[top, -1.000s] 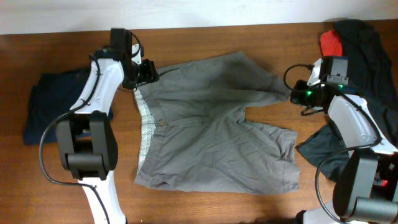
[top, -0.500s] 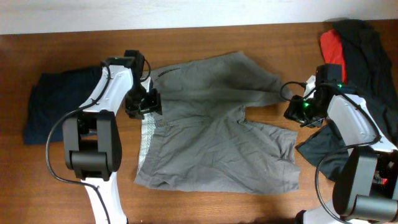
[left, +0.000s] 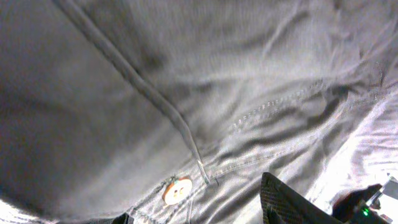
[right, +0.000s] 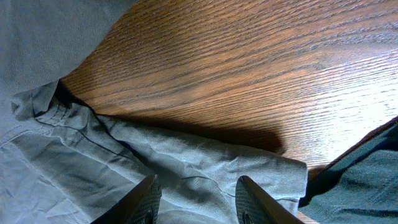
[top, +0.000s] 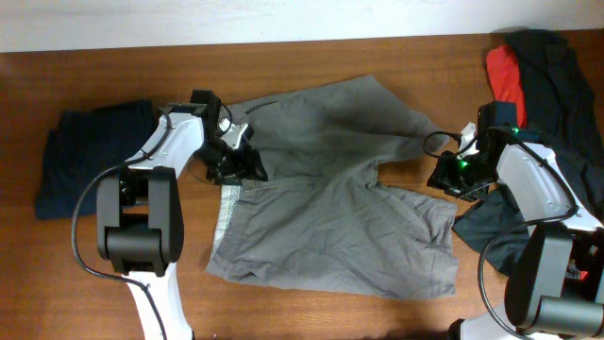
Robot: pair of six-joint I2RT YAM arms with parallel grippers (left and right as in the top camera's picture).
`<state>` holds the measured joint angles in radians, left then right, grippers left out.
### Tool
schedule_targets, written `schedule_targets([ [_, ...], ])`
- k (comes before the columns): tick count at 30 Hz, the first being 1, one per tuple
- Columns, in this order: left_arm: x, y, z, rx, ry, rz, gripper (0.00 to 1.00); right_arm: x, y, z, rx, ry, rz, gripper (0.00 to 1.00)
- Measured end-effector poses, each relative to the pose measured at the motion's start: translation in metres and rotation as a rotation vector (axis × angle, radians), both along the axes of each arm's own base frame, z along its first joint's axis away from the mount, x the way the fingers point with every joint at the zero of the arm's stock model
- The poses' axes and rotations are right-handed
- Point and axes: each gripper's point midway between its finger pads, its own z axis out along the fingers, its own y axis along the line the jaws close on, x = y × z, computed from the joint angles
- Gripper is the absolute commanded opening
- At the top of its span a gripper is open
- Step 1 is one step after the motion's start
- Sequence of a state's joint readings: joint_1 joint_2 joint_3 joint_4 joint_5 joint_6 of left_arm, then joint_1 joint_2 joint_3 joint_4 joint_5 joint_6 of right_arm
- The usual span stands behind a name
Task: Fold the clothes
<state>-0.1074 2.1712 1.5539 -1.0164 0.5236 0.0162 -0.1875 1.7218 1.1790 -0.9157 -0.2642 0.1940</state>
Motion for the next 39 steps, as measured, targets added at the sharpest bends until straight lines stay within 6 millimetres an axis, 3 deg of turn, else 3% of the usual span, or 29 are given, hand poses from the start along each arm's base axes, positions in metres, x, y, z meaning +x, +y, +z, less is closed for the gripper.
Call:
schedule_targets([
  [4, -0.003, 0.0, 0.0, -0.003, 0.01, -0.007, 0.26, -0.004, 0.001, 0.0, 0.003, 0.016, 0.0, 0.44],
  [7, -0.005, 0.001, 0.001, -0.004, 0.013, -0.019, 0.0, -0.02, 0.002, -0.002, 0.003, 0.086, -0.001, 0.45],
  [11, -0.02, 0.008, 0.008, -0.006, 0.094, -0.006, 0.01, -0.028, -0.003, -0.003, -0.025, 0.12, 0.0, 0.48],
  [19, -0.02, 0.034, 0.024, -0.015, 0.154, 0.069, 0.01, -0.041, -0.006, -0.004, -0.047, 0.174, 0.001, 0.49],
  [28, -0.04, 0.068, 0.034, -0.021, 0.273, 0.149, 0.0, -0.047, -0.005, -0.01, -0.045, 0.212, 0.002, 0.47],
  [30, -0.031, 0.086, 0.023, 0.095, 0.228, 0.156, 0.0, -0.05, -0.005, -0.018, -0.041, 0.237, 0.004, 0.47],
  [33, -0.035, 0.121, 0.01, 0.376, 0.258, 0.223, 0.0, -0.053, -0.004, -0.022, -0.037, 0.257, 0.004, 0.47],
  [39, -0.03, 0.143, 0.006, 0.522, 0.236, 0.28, 0.02, -0.044, 0.0, -0.022, -0.01, 0.214, 0.019, 0.48],
])
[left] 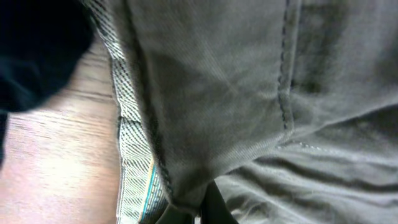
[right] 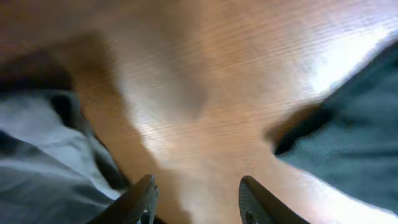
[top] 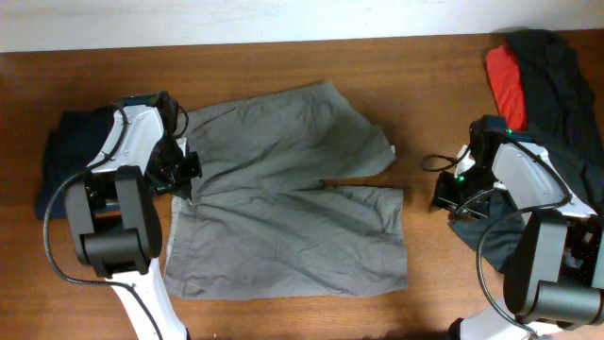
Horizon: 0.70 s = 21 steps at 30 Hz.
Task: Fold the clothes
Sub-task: 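Grasp the right waist corner with the right gripper and pull it up-right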
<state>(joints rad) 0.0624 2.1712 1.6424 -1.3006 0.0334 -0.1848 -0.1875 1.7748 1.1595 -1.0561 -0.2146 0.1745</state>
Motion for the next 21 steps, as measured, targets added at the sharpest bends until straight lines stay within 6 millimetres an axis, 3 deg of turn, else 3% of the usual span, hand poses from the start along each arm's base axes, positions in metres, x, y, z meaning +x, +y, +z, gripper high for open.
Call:
schedule_targets([
  [3, 0.003, 0.002, -0.001, 0.02, -0.01, -0.002, 0.01, 0.033, 0.013, 0.004, 0.089, -0.153, 0.029, 0.49],
  [10, 0.004, 0.002, -0.001, 0.037, -0.014, -0.001, 0.01, 0.091, 0.044, 0.022, 0.245, -0.43, 0.109, 0.7],
  [13, 0.004, 0.002, -0.001, 0.039, -0.016, -0.001, 0.02, 0.109, 0.06, 0.017, 0.272, -0.487, 0.142, 0.73],
  [14, 0.004, 0.002, -0.001, 0.039, -0.016, -0.001, 0.01, 0.123, 0.07, 0.01, 0.285, -0.528, 0.159, 0.74],
  [21, 0.005, 0.003, -0.001, 0.04, -0.018, -0.002, 0.02, 0.171, 0.087, -0.007, 0.378, -0.673, 0.129, 0.74],
])
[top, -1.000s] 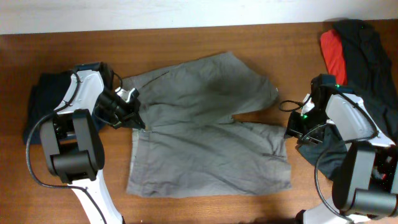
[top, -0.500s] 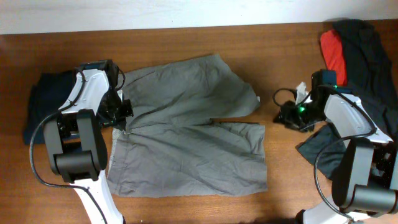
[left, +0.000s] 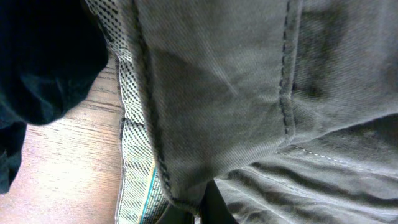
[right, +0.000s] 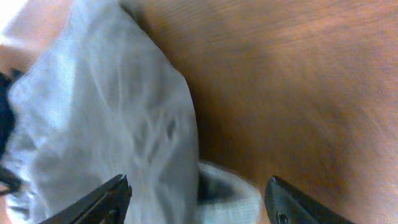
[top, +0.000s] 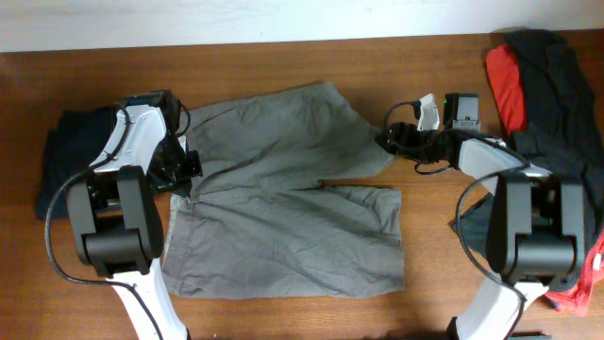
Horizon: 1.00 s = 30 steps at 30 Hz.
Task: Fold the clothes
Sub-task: 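Grasp the right waist corner with the right gripper and pull it up-right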
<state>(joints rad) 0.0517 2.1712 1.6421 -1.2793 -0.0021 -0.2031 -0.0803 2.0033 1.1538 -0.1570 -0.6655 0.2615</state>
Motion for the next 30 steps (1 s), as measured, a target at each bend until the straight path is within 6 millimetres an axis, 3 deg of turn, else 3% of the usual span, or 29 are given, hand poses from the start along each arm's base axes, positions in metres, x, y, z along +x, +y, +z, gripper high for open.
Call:
schedule_targets([
  [5, 0.001, 0.001, 0.0, 0.003, -0.004, -0.001, 0.02, 0.009, 0.025, -0.008, 0.147, -0.033, 0.059, 0.72],
  [8, 0.001, 0.001, 0.0, 0.003, -0.005, -0.001, 0.02, 0.008, 0.05, -0.008, 0.212, -0.048, 0.126, 0.53],
  [9, 0.001, 0.001, 0.0, 0.003, -0.005, -0.001, 0.02, 0.006, 0.058, -0.009, 0.224, -0.051, 0.151, 0.35],
  [11, 0.001, 0.001, 0.0, 0.003, -0.005, -0.001, 0.02, 0.003, 0.067, -0.013, 0.242, -0.031, 0.163, 0.22],
  [13, 0.001, 0.001, 0.0, 0.003, -0.005, -0.001, 0.02, 0.003, 0.07, -0.012, 0.254, -0.026, 0.166, 0.13],
  [16, 0.001, 0.001, 0.0, 0.003, -0.005, -0.001, 0.03, 0.017, 0.064, 0.002, 0.279, -0.044, 0.154, 0.12],
  [20, 0.001, 0.001, 0.0, 0.003, -0.006, -0.001, 0.03, 0.054, 0.048, 0.062, 0.287, -0.101, 0.137, 0.12],
  [22, 0.002, 0.001, 0.0, 0.003, -0.006, -0.001, 0.03, 0.071, 0.041, 0.111, 0.244, -0.169, 0.133, 0.13],
  [25, 0.002, 0.001, 0.0, 0.004, -0.007, -0.001, 0.03, 0.075, 0.026, 0.176, 0.101, -0.228, 0.099, 0.13],
  [28, 0.002, 0.001, -0.001, 0.004, -0.009, -0.001, 0.03, 0.068, 0.008, 0.211, -0.054, -0.264, 0.058, 0.19],
  [30, 0.003, 0.001, -0.001, 0.005, -0.012, -0.001, 0.03, 0.059, -0.004, 0.212, -0.147, -0.239, 0.04, 0.23],
])
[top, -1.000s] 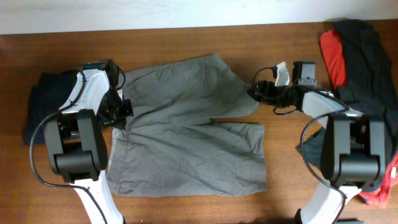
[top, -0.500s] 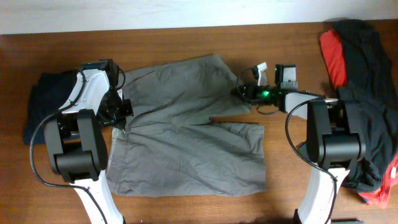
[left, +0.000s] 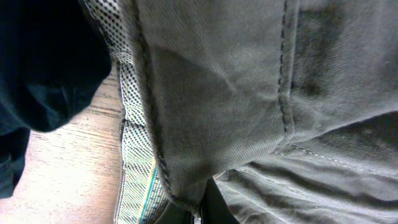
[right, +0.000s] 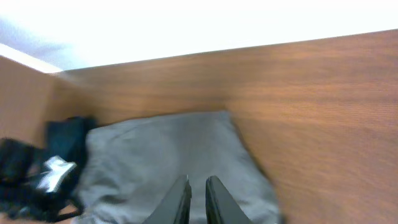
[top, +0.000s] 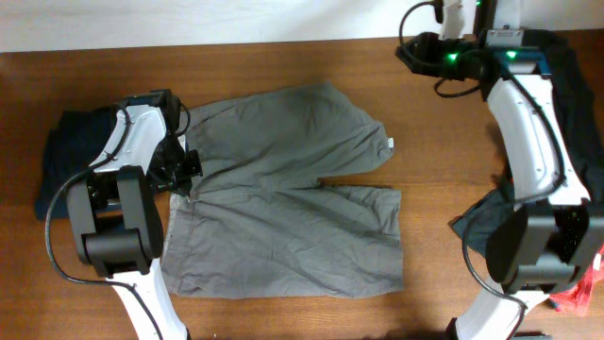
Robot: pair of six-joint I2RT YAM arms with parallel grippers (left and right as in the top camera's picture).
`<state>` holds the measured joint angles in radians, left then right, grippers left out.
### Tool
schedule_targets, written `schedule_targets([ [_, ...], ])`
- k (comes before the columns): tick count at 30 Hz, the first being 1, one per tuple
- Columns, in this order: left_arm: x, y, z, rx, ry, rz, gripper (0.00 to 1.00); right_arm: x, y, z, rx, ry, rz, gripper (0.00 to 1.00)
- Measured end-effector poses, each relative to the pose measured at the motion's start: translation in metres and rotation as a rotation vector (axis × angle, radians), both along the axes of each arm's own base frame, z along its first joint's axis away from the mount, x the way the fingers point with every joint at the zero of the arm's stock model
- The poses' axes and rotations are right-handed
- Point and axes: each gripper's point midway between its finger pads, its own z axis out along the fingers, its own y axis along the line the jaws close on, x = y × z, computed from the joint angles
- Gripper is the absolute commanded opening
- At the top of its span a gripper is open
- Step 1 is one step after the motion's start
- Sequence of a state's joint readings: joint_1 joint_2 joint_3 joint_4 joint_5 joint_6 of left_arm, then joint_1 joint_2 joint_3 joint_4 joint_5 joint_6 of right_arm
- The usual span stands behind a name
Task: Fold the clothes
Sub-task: 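Grasp the right waist corner with the right gripper and pull it up-right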
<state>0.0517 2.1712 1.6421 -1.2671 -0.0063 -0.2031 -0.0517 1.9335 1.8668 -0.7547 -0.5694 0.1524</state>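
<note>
Grey shorts (top: 283, 189) lie spread flat on the wooden table (top: 444, 189), waistband to the left and both legs pointing right. My left gripper (top: 181, 175) sits at the waistband's edge. In the left wrist view a fold of the grey cloth (left: 249, 93) runs down between its fingers, and the left gripper (left: 200, 211) is shut on it. My right gripper (top: 408, 52) hangs high over the table's back right, away from the shorts. In the right wrist view the right gripper (right: 198, 190) holds nothing and its fingers are almost touching, with the shorts (right: 168, 149) far below.
A folded dark navy garment (top: 71, 161) lies just left of the waistband. A pile of black and red clothes (top: 543, 57) fills the back right corner. Under the right arm lies a dark cloth (top: 481, 222), and a red cloth (top: 578, 293) shows at the right edge.
My right gripper was open at the upper leg's hem. It is now up at the back right, shut and empty. The hem lies flat. The left gripper has not moved.
First the shorts lay crumpled further right, left gripper at the waistband, right gripper by the upper leg. Then they lay further left and flatter, right gripper off by the dark cloth. It then reached the upper hem, and now hangs clear.
</note>
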Motion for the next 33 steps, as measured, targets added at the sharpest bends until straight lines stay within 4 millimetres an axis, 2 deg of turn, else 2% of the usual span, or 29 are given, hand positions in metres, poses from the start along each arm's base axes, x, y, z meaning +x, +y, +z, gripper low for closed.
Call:
schedule_targets([
  [4, 0.001, 0.0, 0.0, 0.002, -0.004, -0.001, 0.03, -0.029, -0.016, -0.052, -0.108, 0.222, -0.03, 0.28],
  [5, 0.001, 0.0, 0.0, 0.002, -0.005, -0.001, 0.03, -0.046, -0.019, -0.08, -0.131, 0.341, -0.027, 0.31],
  [8, 0.001, 0.0, 0.0, 0.003, -0.006, -0.001, 0.04, -0.076, -0.021, -0.122, -0.152, 0.539, -0.013, 0.46],
  [10, 0.001, 0.0, 0.0, 0.003, -0.006, -0.001, 0.04, -0.091, -0.02, -0.145, -0.156, 0.627, 0.001, 0.48],
  [14, 0.001, 0.001, 0.0, 0.003, -0.006, -0.001, 0.04, -0.109, -0.012, -0.183, -0.15, 0.7, 0.023, 0.5],
  [17, 0.002, 0.0, 0.0, 0.003, -0.006, -0.001, 0.04, -0.108, -0.002, -0.207, -0.111, 0.664, 0.047, 0.6],
  [19, 0.001, 0.001, 0.0, 0.003, -0.006, -0.001, 0.04, -0.107, 0.009, -0.225, -0.053, 0.618, 0.069, 0.62],
  [21, 0.002, 0.001, 0.0, 0.003, -0.007, -0.001, 0.04, -0.106, 0.019, -0.231, 0.006, 0.589, 0.077, 0.64],
  [22, 0.002, 0.001, 0.0, 0.004, -0.007, -0.001, 0.03, -0.098, 0.023, -0.23, 0.031, 0.542, 0.071, 0.64],
  [24, 0.002, 0.001, 0.0, 0.004, -0.007, -0.001, 0.03, -0.088, 0.03, -0.229, 0.069, 0.486, 0.063, 0.59],
  [25, 0.002, 0.001, 0.0, 0.003, -0.007, -0.001, 0.04, -0.081, 0.034, -0.228, 0.091, 0.45, 0.059, 0.46],
  [26, 0.002, 0.001, 0.0, 0.003, -0.007, -0.001, 0.04, -0.076, 0.038, -0.227, 0.11, 0.426, 0.057, 0.39],
  [27, 0.002, 0.001, 0.0, 0.004, -0.007, -0.001, 0.04, -0.071, 0.042, -0.225, 0.131, 0.39, 0.065, 0.12],
  [28, 0.002, 0.001, 0.0, 0.004, -0.007, -0.001, 0.04, -0.07, 0.044, -0.226, 0.145, 0.387, 0.063, 0.06],
  [31, 0.002, 0.001, 0.0, 0.005, -0.007, -0.001, 0.04, -0.063, 0.048, -0.22, 0.199, 0.364, 0.069, 0.04],
  [32, 0.002, 0.001, 0.0, 0.005, -0.007, -0.001, 0.04, -0.059, 0.049, -0.213, 0.223, 0.353, 0.076, 0.04],
  [33, 0.002, 0.001, 0.0, 0.006, -0.007, -0.001, 0.04, -0.047, 0.047, -0.197, 0.254, 0.317, 0.085, 0.04],
])
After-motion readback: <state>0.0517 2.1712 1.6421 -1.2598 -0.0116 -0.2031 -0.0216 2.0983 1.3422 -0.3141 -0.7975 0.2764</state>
